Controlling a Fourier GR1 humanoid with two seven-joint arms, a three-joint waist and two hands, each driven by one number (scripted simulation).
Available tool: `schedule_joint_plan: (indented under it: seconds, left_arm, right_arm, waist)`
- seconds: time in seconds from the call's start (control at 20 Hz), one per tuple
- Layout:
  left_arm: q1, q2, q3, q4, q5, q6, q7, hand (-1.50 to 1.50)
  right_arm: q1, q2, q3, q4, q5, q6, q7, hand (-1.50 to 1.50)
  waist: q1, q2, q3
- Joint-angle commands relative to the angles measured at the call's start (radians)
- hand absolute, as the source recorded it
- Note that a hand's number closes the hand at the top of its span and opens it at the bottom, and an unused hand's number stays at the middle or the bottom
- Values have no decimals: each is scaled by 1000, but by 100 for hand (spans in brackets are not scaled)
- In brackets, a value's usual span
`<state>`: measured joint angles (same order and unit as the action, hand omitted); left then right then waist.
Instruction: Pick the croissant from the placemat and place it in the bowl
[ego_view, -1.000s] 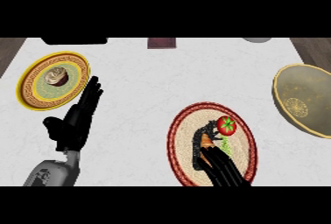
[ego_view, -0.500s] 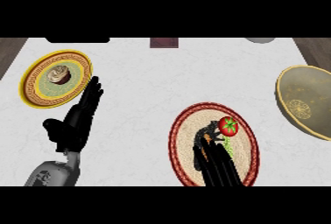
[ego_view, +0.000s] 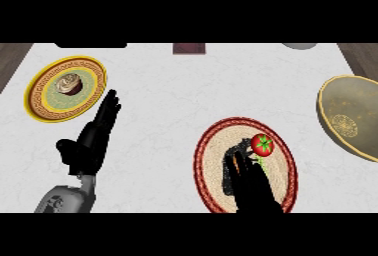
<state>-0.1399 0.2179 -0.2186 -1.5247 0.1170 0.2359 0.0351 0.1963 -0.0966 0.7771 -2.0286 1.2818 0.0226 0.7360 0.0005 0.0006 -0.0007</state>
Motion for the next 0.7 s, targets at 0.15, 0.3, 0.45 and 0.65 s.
schedule_joint_plan:
  seconds: [0.15,0.3,0.45,0.65]
  left_arm:
    - [33,-22,-6,-94,-58,-5,76,0]
    - [13,-28,60,-31,-19,-56,31,0]
    - [29,-63,12,-43,-63,-27,31,0]
    - [-31,-42,102,66,-35,-78,-34,0]
  right_arm:
    - [-14,-10,-87,11,-111,58,-27,-150]
    - [33,-27,-58,12,-110,17,-36,-150]
    - [68,-79,-100,-66,-182,-23,-105,-150]
    - [67,-91,-137,-9,-272,-76,-200,-150]
  waist:
    - [-1,-1,1]
    - [-3,-1,1]
    - [-4,-2,1]
    - [-5,0,1]
